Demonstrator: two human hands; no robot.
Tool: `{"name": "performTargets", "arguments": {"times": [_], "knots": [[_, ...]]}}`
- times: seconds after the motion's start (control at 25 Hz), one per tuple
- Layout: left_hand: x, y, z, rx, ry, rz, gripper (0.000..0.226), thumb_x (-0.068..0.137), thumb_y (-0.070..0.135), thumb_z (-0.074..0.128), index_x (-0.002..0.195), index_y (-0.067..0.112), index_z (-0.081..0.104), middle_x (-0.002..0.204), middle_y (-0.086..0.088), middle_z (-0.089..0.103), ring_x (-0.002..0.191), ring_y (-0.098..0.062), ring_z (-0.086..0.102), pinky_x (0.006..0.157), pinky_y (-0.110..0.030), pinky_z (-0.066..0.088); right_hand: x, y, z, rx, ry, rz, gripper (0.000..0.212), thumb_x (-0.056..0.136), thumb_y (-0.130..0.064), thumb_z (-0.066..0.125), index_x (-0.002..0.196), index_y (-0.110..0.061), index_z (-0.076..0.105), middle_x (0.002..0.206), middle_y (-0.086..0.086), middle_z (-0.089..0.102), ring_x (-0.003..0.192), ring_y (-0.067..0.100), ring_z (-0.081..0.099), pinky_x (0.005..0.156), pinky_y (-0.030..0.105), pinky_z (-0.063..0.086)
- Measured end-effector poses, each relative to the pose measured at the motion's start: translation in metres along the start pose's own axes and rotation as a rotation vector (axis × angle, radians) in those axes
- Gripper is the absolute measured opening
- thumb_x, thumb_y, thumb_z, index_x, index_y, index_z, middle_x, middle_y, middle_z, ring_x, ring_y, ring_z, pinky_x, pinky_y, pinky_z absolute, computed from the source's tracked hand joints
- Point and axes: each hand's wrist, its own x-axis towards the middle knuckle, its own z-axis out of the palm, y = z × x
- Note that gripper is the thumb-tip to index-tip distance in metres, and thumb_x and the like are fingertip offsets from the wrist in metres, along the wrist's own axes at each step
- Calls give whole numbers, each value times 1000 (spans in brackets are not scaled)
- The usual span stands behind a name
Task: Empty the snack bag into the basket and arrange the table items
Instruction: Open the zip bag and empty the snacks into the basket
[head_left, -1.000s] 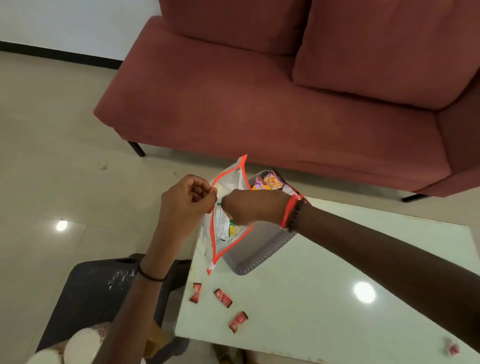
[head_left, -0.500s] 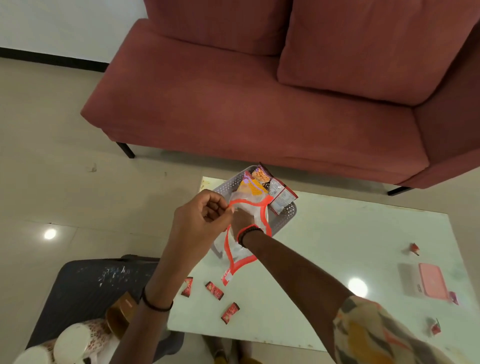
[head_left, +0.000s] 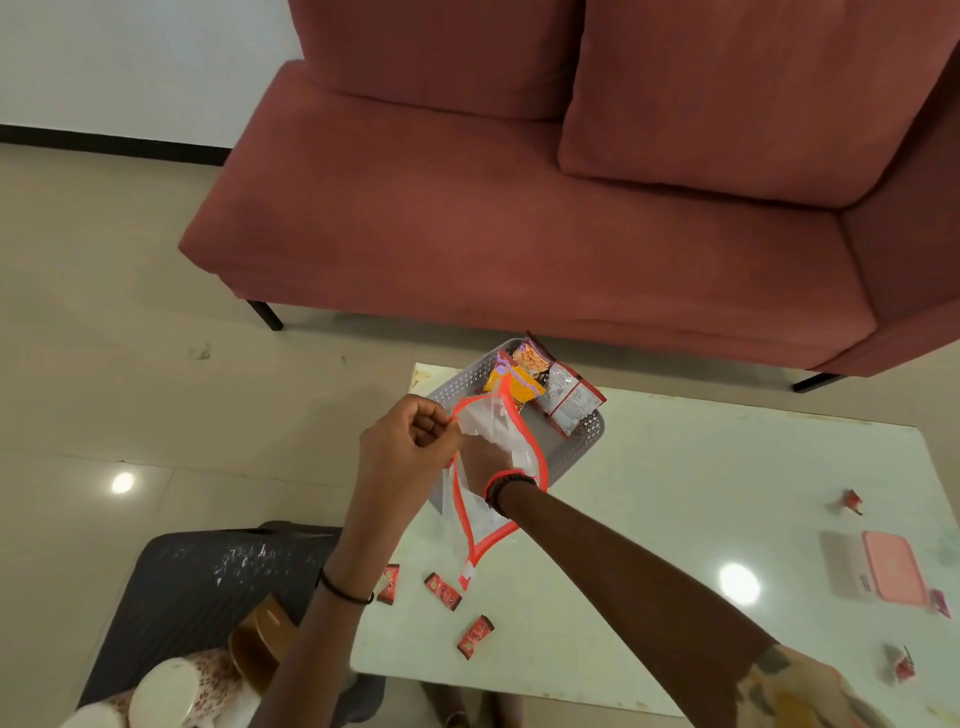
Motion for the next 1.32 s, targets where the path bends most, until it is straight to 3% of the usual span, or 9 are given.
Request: {"name": "performTargets", "arguments": {"times": [0.24, 0.4, 0.52, 0.6, 0.68, 0.8, 0.92, 1.08, 1.32], "knots": [[30, -15, -5, 121, 43, -65, 10, 83, 18, 67, 83, 9, 63, 73, -4, 67, 64, -21, 66, 61, -18, 49, -21, -28, -42, -54, 126, -97, 9, 89, 2, 45, 93, -6, 45, 107, 23, 62, 95, 39, 62, 64, 33, 39], [48, -22, -15, 149, 82, -92, 9, 83, 15, 66, 79, 10, 61, 69, -6, 67, 60, -20, 64, 58, -17, 48, -44, -34, -81, 17, 293, -168, 17, 89, 1, 45, 105, 0, 49, 101, 22, 63, 92, 39, 62, 63, 33, 41], [57, -24, -20, 152, 96, -106, 15, 84, 15, 65, 72, 17, 57, 58, 3, 63, 53, -10, 61, 54, -10, 47, -53, -24, -124, 336, 297, -86, 25, 87, -2, 58, 112, 0, 53, 104, 15, 63, 97, 31, 62, 81, 38, 51], [60, -25, -21, 137, 102, -118, 16, 84, 14, 65, 71, 18, 56, 57, 5, 62, 53, -11, 62, 64, -23, 52, -55, -4, -154, 652, 286, -36, 33, 83, -4, 67, 114, -2, 55, 107, 11, 64, 98, 26, 63, 85, 37, 53], [63, -26, -22, 107, 107, -137, 12, 84, 14, 65, 74, 14, 58, 58, 2, 64, 55, -16, 64, 73, -34, 55, -59, 24, -179, 955, 285, -45, 30, 82, -4, 68, 110, -6, 57, 108, 10, 68, 94, 22, 68, 76, 33, 59], [67, -28, -22, 80, 108, -142, 10, 84, 15, 65, 76, 12, 60, 60, 0, 65, 58, -20, 66, 78, -41, 57, -42, 74, -193, 1148, 414, 14, 22, 83, -4, 67, 100, -13, 56, 110, 5, 69, 89, 15, 70, 68, 24, 59], [71, -27, -21, 88, 93, -129, 8, 84, 16, 66, 80, 10, 62, 62, 0, 66, 56, -13, 66, 75, -36, 58, 6, 125, -164, 1017, 548, 244, 31, 88, 1, 60, 117, 1, 52, 117, 17, 64, 101, 27, 66, 84, 36, 56], [79, -26, -19, 93, 73, -95, 9, 84, 17, 67, 81, 9, 63, 64, 0, 66, 46, 2, 62, 60, -17, 53, 63, 171, -80, 648, 426, 442, 18, 88, 2, 52, 106, 4, 54, 104, 25, 59, 98, 33, 57, 78, 36, 44], [91, -34, -22, 35, 39, -84, 11, 82, 21, 69, 74, 20, 62, 67, 1, 70, 51, -5, 66, 63, -21, 56, 111, 194, -7, 505, 247, 422, 32, 91, -2, 55, 122, 6, 54, 114, 23, 61, 103, 34, 58, 85, 37, 45]]}}
